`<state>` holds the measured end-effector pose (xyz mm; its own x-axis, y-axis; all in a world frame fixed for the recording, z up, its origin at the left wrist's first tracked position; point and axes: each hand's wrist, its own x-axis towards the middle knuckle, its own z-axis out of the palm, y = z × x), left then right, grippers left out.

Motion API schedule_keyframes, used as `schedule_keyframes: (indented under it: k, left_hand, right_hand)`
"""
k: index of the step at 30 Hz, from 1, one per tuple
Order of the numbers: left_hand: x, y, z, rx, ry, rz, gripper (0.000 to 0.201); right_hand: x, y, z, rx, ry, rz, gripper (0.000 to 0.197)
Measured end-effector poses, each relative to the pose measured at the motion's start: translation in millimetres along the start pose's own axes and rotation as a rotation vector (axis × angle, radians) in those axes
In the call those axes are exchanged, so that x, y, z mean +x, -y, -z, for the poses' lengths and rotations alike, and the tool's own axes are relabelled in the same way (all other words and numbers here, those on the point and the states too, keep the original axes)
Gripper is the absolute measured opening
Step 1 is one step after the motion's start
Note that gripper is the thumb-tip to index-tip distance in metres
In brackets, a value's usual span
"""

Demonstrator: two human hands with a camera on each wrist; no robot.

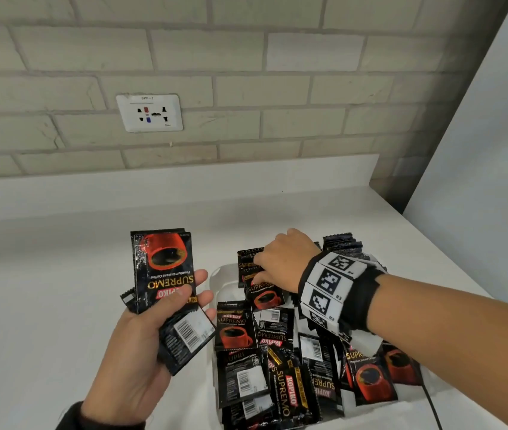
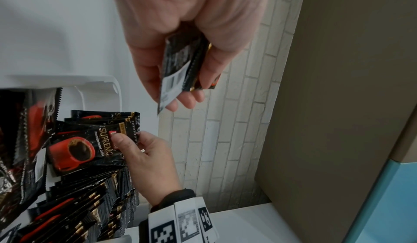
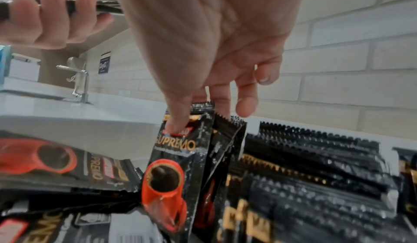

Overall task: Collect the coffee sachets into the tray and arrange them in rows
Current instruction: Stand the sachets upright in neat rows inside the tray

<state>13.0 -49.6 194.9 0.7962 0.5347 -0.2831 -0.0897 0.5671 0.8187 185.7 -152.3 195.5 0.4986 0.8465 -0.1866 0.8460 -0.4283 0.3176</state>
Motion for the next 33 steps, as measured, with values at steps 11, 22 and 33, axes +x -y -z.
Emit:
schedule_keyframes:
  k: [11,22,33]
  left_hand:
    - [-2.1,17.0,-11.3,0.045,0.118,0.218,0.018]
    - [-2.4,24.2,-21.3,0.082,0.135,0.244,0.022]
    - [-1.8,9.5,-7.9,0.033,0.061,0.142,0.019]
  right_hand:
    - [-12.6,-9.7,16.1,0.052,-0.064,-0.022,0.047]
    - [-49.9,-17.7,23.2,0.269,-0.097,-0.107,0.023]
    - [-59.3,12.7,-17.3,0.165,0.312,0.235,0.069]
